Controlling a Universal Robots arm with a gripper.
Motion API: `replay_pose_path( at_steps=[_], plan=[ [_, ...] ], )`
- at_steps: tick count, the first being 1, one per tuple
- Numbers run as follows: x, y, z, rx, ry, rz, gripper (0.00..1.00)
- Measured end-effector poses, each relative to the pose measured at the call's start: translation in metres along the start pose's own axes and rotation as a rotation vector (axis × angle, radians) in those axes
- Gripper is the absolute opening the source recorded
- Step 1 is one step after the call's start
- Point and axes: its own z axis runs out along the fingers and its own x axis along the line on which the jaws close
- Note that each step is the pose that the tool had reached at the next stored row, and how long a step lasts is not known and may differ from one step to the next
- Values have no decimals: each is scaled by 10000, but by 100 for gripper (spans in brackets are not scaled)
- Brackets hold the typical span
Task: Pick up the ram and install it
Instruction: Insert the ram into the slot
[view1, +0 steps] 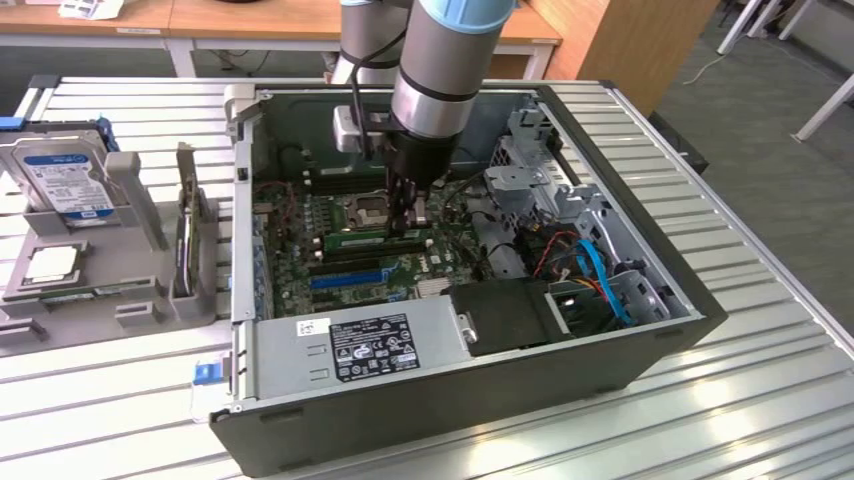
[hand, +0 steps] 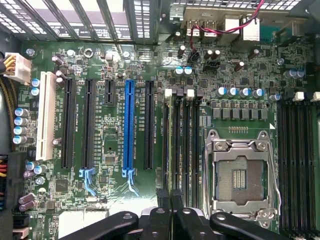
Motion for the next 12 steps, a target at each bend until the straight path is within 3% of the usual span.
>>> replay_pose_path(
  at_steps=[12],
  plan=[
    [0,11,11,41,2,-22,12]
  ],
)
